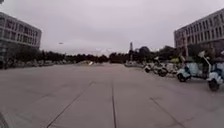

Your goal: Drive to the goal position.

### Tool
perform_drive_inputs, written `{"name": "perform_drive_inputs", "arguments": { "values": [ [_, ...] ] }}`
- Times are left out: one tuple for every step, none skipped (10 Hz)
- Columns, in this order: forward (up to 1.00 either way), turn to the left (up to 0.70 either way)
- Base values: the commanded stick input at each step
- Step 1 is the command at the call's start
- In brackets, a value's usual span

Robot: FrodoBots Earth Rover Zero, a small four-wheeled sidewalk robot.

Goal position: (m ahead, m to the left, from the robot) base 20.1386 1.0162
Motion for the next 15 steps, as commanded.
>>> {"name": "perform_drive_inputs", "arguments": {
  "values": [
    [0.7,0.0],
    [0.7,0.0],
    [0.7,0.0],
    [0.7,0.0],
    [0.7,0.0],
    [0.7,0.0],
    [0.7,0.0],
    [0.7,0.0],
    [0.7,0.0],
    [0.7,0.0],
    [0.7,0.0],
    [0.7,0.0],
    [0.7,0.0],
    [0.7,0.0],
    [0.7,0.0]
  ]
}}
